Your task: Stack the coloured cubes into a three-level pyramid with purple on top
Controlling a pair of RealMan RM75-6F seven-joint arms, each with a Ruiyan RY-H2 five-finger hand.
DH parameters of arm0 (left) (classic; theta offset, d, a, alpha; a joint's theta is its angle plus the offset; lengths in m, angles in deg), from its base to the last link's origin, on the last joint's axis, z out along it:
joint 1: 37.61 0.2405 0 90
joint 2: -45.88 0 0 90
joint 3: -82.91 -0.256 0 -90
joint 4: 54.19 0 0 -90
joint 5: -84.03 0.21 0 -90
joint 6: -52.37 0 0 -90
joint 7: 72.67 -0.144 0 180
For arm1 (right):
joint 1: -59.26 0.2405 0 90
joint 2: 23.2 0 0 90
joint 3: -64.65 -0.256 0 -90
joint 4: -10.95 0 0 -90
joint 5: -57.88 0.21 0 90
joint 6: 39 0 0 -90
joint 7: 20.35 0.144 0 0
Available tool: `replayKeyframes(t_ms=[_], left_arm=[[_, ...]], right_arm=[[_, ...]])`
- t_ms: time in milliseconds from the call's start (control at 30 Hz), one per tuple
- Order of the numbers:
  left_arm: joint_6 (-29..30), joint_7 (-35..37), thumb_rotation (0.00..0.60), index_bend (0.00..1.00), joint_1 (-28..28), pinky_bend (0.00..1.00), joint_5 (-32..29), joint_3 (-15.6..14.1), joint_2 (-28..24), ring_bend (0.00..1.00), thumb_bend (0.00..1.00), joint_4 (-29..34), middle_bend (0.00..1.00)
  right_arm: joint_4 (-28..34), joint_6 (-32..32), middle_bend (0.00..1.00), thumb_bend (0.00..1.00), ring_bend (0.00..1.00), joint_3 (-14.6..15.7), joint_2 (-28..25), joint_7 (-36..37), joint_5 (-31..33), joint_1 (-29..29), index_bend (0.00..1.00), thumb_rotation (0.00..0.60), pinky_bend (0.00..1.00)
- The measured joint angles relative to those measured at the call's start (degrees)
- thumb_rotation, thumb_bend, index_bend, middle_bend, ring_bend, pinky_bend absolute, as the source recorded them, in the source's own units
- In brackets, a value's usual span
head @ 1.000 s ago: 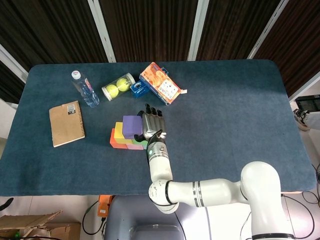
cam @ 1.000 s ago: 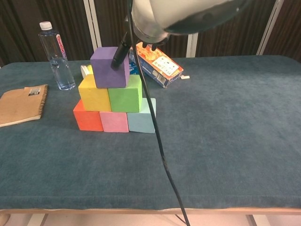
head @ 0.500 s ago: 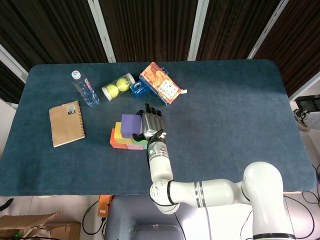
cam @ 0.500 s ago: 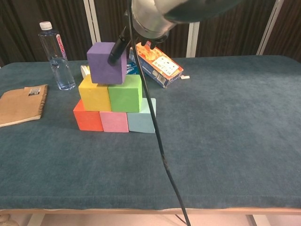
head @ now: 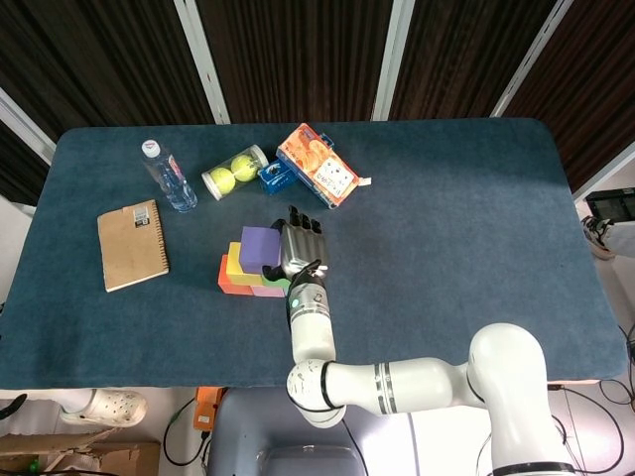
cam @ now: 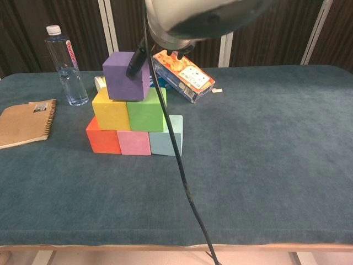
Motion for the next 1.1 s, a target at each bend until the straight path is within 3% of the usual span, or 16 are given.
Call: replayKeyframes(t_ms=[367,767,1100], left_arm=[[0.0,0.0,0.542,0.14,0.1,0.07,0.0,0.0,0.0,0.0,0.02,-0.1,0.06],[0.0,0.0,0.542,0.14,0.1,0.07,-0.1,0.1,-0.1,0.0,0.02,-0.1,0.06],[0.2,0.3,0.542,0.14,0.3,0.07,-0.2,0.2,-0.1,0.0,0.02,-0.1,0.06]], right_arm=[[-0.7,0.3,0.0,0.24,0.0,-0.4,0.6,-1.3,0.0,-0.2,0.43,0.593,0.0],[-0.8,2.1,0.0,0.24,0.0,-0.6,0.8,-2.7,0.5,-0.6,0.12,0.591,0.0],[1.3,3.3,0.0,0.24,0.0,-1.1,-0.4,-3.2,1.1,-1.5,0.0,0.592,0.0]])
